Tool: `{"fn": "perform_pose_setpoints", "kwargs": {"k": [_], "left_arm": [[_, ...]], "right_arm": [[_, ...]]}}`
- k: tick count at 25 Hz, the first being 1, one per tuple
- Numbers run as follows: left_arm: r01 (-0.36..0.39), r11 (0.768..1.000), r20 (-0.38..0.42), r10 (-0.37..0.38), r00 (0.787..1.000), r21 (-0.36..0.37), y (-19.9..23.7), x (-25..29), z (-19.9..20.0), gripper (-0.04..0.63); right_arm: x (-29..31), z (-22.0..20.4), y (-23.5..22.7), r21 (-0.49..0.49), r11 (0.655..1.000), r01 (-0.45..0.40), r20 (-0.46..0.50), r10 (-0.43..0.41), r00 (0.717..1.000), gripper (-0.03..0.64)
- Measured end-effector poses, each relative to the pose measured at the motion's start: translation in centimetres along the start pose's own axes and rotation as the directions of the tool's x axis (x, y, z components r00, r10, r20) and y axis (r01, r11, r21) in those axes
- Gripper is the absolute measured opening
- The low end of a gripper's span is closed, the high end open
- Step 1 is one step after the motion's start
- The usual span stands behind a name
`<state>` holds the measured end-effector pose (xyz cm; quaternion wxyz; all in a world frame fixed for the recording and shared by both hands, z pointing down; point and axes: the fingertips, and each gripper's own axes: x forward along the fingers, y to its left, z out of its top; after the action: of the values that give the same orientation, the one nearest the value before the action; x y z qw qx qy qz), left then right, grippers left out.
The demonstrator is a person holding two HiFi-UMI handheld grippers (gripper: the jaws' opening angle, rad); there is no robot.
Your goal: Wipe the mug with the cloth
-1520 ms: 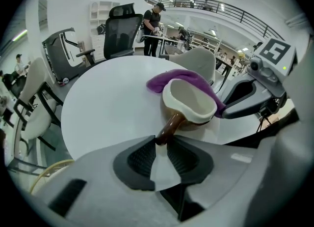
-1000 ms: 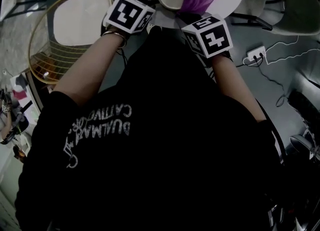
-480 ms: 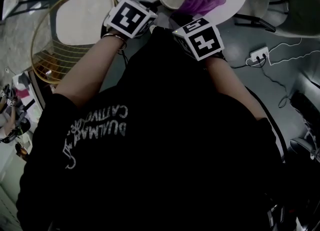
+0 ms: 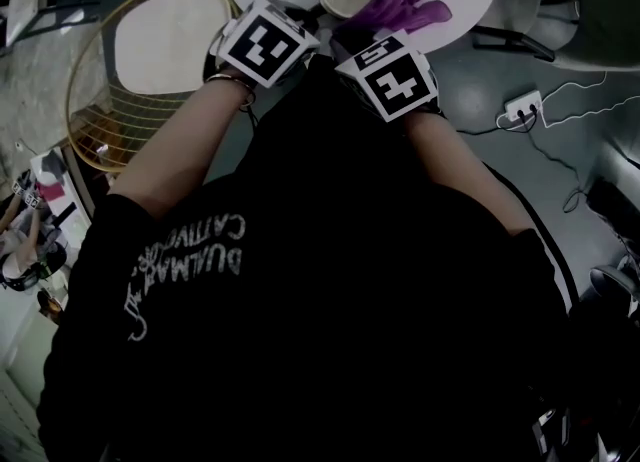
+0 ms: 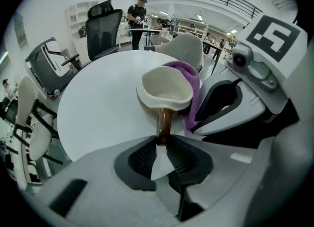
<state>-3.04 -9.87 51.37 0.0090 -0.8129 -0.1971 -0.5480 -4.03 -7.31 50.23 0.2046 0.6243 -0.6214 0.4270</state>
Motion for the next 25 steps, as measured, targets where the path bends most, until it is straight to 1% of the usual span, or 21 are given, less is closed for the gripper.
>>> {"fn": "perform_pose_setpoints", "kwargs": {"k": [4,6,10,14,18,21,24,25], "left_arm": [[-0.038,0.997,-0.024,0.040,0.999,0.071,0.2,-0.2,-0.5,0.069],[-0.050,0.995,-0.029,0.052,0.998,0.084,0.2,-0.2,-0.6,0.069],[-0.055,0.995,-0.022,0.056,0.998,0.080,0.4,0.1,-0.3,0.069],[-0.024,0.997,-0.026,0.026,0.999,0.074,-0.1,0.3,-0.3,0.072],[-0.031,0.996,-0.012,0.032,0.999,0.089,0.1,0.1,-0.4,0.074],[-0.033,0.997,0.004,0.033,0.999,0.075,0.6,0.0,-0.4,0.074],[-0.020,0.999,0.030,0.019,0.999,0.034,0.7,0.0,-0.2,0.074],[-0.023,0.999,0.033,0.022,0.999,0.031,0.9,-0.1,-0.2,0.074]], "right_arm": [[0.4,0.1,0.6,0.008,1.000,-0.009,0.004,0.009,1.000,0.017],[0.5,0.1,0.7,0.003,1.000,-0.013,0.002,0.013,1.000,0.017],[0.8,0.1,0.8,-0.005,0.999,-0.031,0.003,0.031,1.000,0.017],[1.2,0.3,1.3,-0.017,0.999,-0.049,0.001,0.049,0.999,0.017],[1.6,0.3,1.9,-0.028,0.998,-0.047,-0.012,0.047,0.999,0.017],[1.8,0.6,2.4,-0.039,0.997,-0.063,-0.013,0.062,0.998,0.017],[1.5,1.0,2.8,-0.056,0.995,-0.080,-0.011,0.079,0.997,0.017],[1.3,1.2,2.7,-0.063,0.995,-0.082,-0.008,0.082,0.997,0.017]]}}
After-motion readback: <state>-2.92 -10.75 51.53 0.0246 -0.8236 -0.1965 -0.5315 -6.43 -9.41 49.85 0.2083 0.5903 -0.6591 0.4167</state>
